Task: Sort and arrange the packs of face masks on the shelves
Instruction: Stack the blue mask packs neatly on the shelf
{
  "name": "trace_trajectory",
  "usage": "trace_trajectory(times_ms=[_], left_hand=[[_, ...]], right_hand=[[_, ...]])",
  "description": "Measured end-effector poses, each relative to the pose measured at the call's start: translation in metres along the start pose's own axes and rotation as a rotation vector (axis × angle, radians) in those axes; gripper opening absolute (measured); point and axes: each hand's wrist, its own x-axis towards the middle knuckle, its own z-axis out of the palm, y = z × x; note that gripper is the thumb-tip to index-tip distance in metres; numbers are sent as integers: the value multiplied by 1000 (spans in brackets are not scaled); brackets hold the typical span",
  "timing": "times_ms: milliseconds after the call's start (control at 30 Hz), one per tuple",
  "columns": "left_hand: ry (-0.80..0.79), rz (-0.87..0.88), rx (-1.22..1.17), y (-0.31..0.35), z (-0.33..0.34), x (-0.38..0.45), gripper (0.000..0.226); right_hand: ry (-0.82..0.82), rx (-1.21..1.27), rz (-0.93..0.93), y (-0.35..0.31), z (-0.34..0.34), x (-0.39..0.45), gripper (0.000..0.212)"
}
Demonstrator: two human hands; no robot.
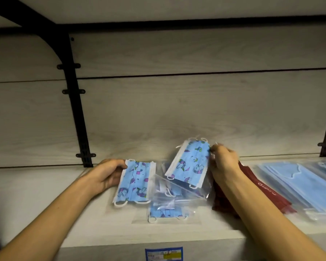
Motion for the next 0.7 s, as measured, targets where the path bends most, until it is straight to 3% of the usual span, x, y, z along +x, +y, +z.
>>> trace_trajectory(times_ms=[67, 200, 467, 600, 700], left_hand=[[9, -20, 20, -3, 0, 3, 24], [-43, -54, 0, -3, 6, 3, 16], [-160, -50, -62, -2, 13, -6, 34], [-211, -49, -31, -2, 13, -11, 48], [-199, -37, 17, -4, 16, -11, 31]], right_hand=[[82, 136, 25, -4, -2, -2, 18], [195, 268, 208, -13, 0, -3, 23], [334, 398, 297, 6, 43, -28, 16], [180, 2, 64, 35, 37, -46, 26], [-92, -431, -82, 41, 12, -60, 26]])
